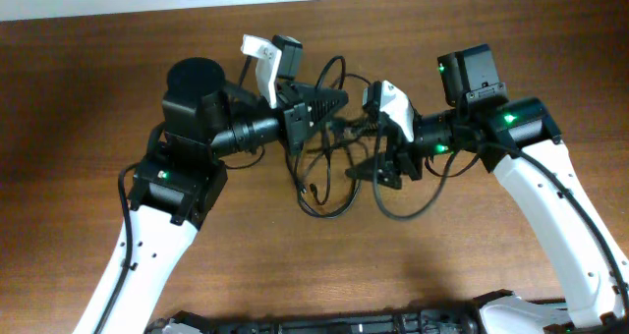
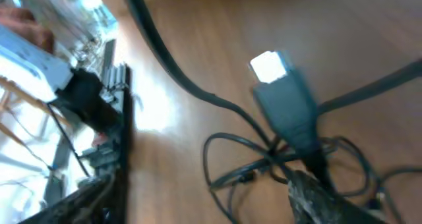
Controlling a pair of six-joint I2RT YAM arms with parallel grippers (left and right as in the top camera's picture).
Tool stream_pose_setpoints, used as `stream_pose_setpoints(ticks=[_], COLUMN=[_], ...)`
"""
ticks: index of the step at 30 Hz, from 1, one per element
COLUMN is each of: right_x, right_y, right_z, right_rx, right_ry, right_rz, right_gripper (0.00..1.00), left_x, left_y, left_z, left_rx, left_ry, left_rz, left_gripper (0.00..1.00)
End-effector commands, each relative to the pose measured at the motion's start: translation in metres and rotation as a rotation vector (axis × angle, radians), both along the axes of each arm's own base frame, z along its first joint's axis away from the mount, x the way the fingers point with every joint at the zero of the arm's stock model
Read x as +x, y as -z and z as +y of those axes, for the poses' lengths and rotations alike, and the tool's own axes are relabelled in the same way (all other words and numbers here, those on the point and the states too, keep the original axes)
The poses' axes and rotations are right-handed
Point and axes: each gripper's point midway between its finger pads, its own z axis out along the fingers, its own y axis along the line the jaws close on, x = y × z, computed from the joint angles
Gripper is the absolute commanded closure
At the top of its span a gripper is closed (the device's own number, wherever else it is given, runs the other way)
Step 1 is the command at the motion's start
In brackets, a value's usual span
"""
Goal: Untangle cables
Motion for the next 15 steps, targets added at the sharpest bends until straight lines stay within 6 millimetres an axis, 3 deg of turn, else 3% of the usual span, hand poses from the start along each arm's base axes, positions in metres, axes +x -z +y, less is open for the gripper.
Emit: stream_pose_setpoints(ticks=[1,4,8,11,15], right_x=[0.009,0.021,0.038,0.036,0.035], right_y=[0.012,0.028,0.052,0.063,0.066], right_z=[-0.006,-0.021,-0.054,-0.071,-0.082], right_rx=[-0.085,-0.195,-0.389,-0.480,-0.483], right_ry=[0.035,0.142,0.370,0.424,0.468], right_rz=[-0.036,-0.007,0.067,0.095,0.144], right_gripper=[0.28,0.28,0.28,0.28,0.28], left_x=[-0.014,-0.025,-0.032,-0.024,-0.007], left_y=[-0.021,-0.035,-0.056,-0.082,-0.097], left_z=[-0.004,-0.007,-0.002,0.025,0.062], left_rx=[-0.061,-0.098,-0.135,-0.158,-0.153], left_ry=[0.068,0.146,0.182,0.091,-0.068], left_rz=[0.008,-0.052,-0.160,-0.284,-0.334], left_gripper=[1.00,1.00,1.00,1.00,1.00])
